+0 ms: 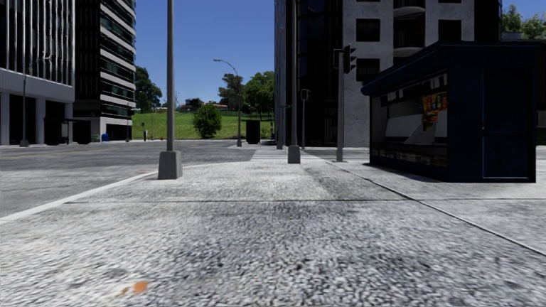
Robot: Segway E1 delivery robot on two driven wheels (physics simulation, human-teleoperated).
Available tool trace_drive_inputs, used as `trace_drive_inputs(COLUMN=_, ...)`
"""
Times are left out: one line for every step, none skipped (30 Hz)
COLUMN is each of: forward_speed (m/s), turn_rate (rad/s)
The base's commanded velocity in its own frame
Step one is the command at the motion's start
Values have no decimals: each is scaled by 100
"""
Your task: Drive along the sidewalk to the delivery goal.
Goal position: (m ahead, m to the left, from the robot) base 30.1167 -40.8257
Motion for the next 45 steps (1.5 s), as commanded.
trace_drive_inputs(forward_speed=200, turn_rate=0)
trace_drive_inputs(forward_speed=200, turn_rate=0)
trace_drive_inputs(forward_speed=200, turn_rate=0)
trace_drive_inputs(forward_speed=200, turn_rate=0)
trace_drive_inputs(forward_speed=200, turn_rate=0)
trace_drive_inputs(forward_speed=200, turn_rate=0)
trace_drive_inputs(forward_speed=200, turn_rate=0)
trace_drive_inputs(forward_speed=200, turn_rate=0)
trace_drive_inputs(forward_speed=200, turn_rate=0)
trace_drive_inputs(forward_speed=200, turn_rate=0)
trace_drive_inputs(forward_speed=200, turn_rate=0)
trace_drive_inputs(forward_speed=200, turn_rate=0)
trace_drive_inputs(forward_speed=200, turn_rate=0)
trace_drive_inputs(forward_speed=200, turn_rate=0)
trace_drive_inputs(forward_speed=200, turn_rate=0)
trace_drive_inputs(forward_speed=200, turn_rate=0)
trace_drive_inputs(forward_speed=200, turn_rate=0)
trace_drive_inputs(forward_speed=200, turn_rate=0)
trace_drive_inputs(forward_speed=200, turn_rate=0)
trace_drive_inputs(forward_speed=200, turn_rate=0)
trace_drive_inputs(forward_speed=200, turn_rate=0)
trace_drive_inputs(forward_speed=200, turn_rate=0)
trace_drive_inputs(forward_speed=200, turn_rate=0)
trace_drive_inputs(forward_speed=200, turn_rate=0)
trace_drive_inputs(forward_speed=200, turn_rate=0)
trace_drive_inputs(forward_speed=200, turn_rate=0)
trace_drive_inputs(forward_speed=200, turn_rate=0)
trace_drive_inputs(forward_speed=200, turn_rate=0)
trace_drive_inputs(forward_speed=200, turn_rate=0)
trace_drive_inputs(forward_speed=200, turn_rate=0)
trace_drive_inputs(forward_speed=200, turn_rate=0)
trace_drive_inputs(forward_speed=200, turn_rate=0)
trace_drive_inputs(forward_speed=200, turn_rate=0)
trace_drive_inputs(forward_speed=200, turn_rate=0)
trace_drive_inputs(forward_speed=200, turn_rate=0)
trace_drive_inputs(forward_speed=200, turn_rate=0)
trace_drive_inputs(forward_speed=200, turn_rate=0)
trace_drive_inputs(forward_speed=200, turn_rate=0)
trace_drive_inputs(forward_speed=200, turn_rate=0)
trace_drive_inputs(forward_speed=200, turn_rate=0)
trace_drive_inputs(forward_speed=200, turn_rate=0)
trace_drive_inputs(forward_speed=200, turn_rate=0)
trace_drive_inputs(forward_speed=200, turn_rate=0)
trace_drive_inputs(forward_speed=200, turn_rate=0)
trace_drive_inputs(forward_speed=200, turn_rate=0)
